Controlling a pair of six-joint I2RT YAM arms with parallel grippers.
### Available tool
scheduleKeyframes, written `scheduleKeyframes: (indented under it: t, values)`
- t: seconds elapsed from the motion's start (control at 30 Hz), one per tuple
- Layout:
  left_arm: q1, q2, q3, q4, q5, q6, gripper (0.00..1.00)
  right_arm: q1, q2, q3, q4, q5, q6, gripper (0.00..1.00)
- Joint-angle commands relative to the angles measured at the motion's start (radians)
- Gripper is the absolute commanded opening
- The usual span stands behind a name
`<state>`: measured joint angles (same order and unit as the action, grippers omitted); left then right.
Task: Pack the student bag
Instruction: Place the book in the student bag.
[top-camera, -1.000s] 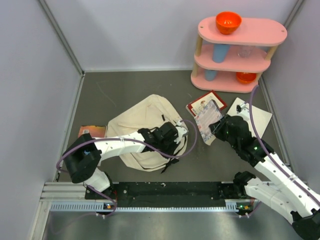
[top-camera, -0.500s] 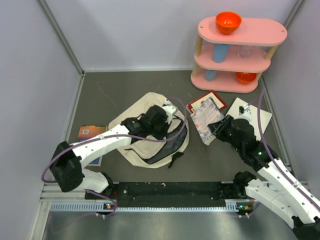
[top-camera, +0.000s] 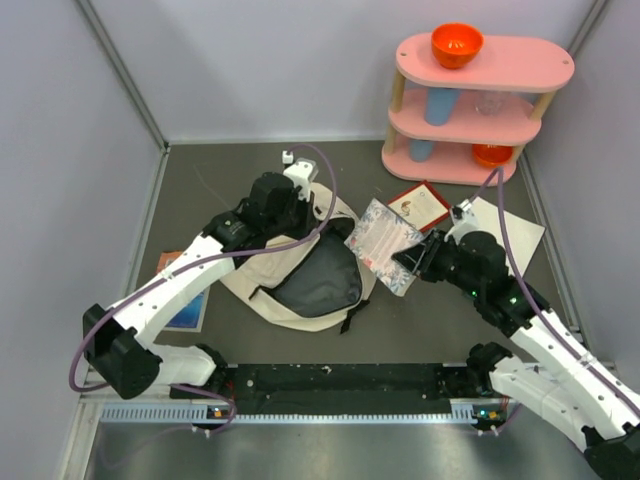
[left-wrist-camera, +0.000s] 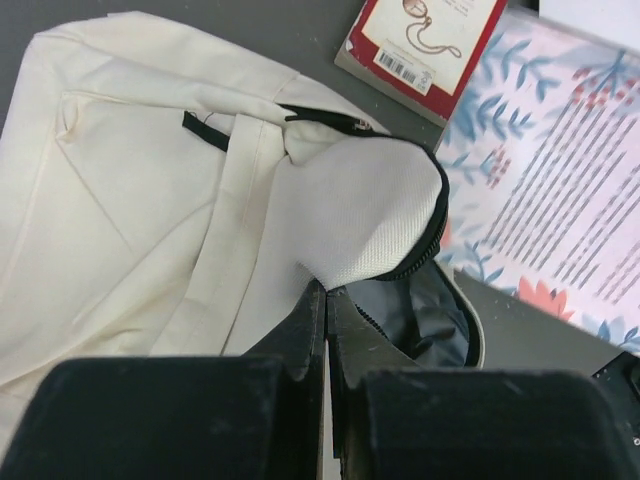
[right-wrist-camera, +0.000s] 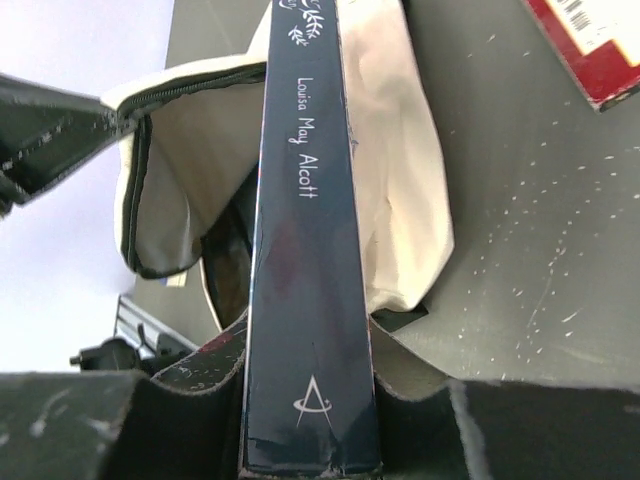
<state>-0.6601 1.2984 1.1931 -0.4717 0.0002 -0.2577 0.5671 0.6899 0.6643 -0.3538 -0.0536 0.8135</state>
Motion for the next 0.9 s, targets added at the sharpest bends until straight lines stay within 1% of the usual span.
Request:
scheduleKeyframes:
  t: [0.0, 0.1, 0.17, 0.27, 0.37, 0.4, 0.43, 0.47, 0.5, 0.53, 0.57, 0.6, 0.63, 0.73, 0.83, 0.87]
  values:
    - [0.007, -0.031, 0.083, 0.108, -0.04, -0.029, 0.0, 0.002, 0.0, 0.058, 0.167, -0.178, -0.037, 0.0]
    - [0.005, -0.021, 0.091, 0.108, -0.039, -0.029, 0.0, 0.004, 0.029, 0.055, 0.171, -0.27, -0.031, 0.0]
    - [0.005, -0.01, 0.092, 0.104, -0.046, -0.038, 0.0, 0.019, 0.02, 0.032, 0.212, -0.31, -0.013, 0.0]
    - [0.008, -0.001, 0.092, 0.105, -0.046, -0.043, 0.0, 0.03, -0.024, 0.008, 0.239, -0.302, 0.001, 0.0]
    - [0.007, 0.007, 0.097, 0.096, -0.055, -0.051, 0.0, 0.03, -0.075, 0.004, 0.21, -0.298, -0.016, 0.0]
    - [0.007, 0.006, 0.095, 0.096, -0.057, -0.052, 0.0, 0.031, -0.069, 0.015, 0.184, -0.313, -0.022, 0.0]
    - [0.007, 0.004, 0.094, 0.097, -0.055, -0.055, 0.0, 0.031, -0.052, 0.023, 0.17, -0.386, -0.03, 0.0]
    - [0.008, -0.002, 0.091, 0.107, -0.033, -0.052, 0.0, 0.03, 0.012, 0.035, 0.148, -0.434, -0.048, 0.0]
    - [0.008, -0.004, 0.094, 0.111, -0.013, -0.049, 0.0, 0.036, 0.04, 0.052, 0.129, -0.466, -0.078, 0.0]
    - [0.008, -0.01, 0.094, 0.116, -0.005, -0.046, 0.0, 0.043, 0.066, 0.06, 0.063, -0.469, -0.092, 0.0]
    - [0.008, -0.02, 0.092, 0.128, 0.029, -0.045, 0.0, 0.05, 0.077, 0.061, 0.047, -0.409, -0.099, 0.0]
    - [0.01, -0.025, 0.089, 0.131, 0.026, -0.048, 0.0, 0.051, 0.079, 0.037, 0.061, -0.394, -0.085, 0.0]
    - [0.01, -0.028, 0.089, 0.128, 0.024, -0.052, 0.0, 0.053, 0.079, 0.02, 0.135, -0.41, -0.07, 0.0]
    - [0.01, -0.05, 0.08, 0.136, 0.009, -0.072, 0.0, 0.053, 0.129, -0.009, 0.22, -0.472, -0.028, 0.0]
    - [0.011, -0.06, 0.079, 0.142, 0.015, -0.057, 0.0, 0.063, 0.178, -0.015, 0.265, -0.47, -0.011, 0.0]
    - [0.01, -0.062, 0.08, 0.142, 0.026, -0.055, 0.0, 0.063, 0.187, -0.037, 0.329, -0.46, 0.007, 0.0]
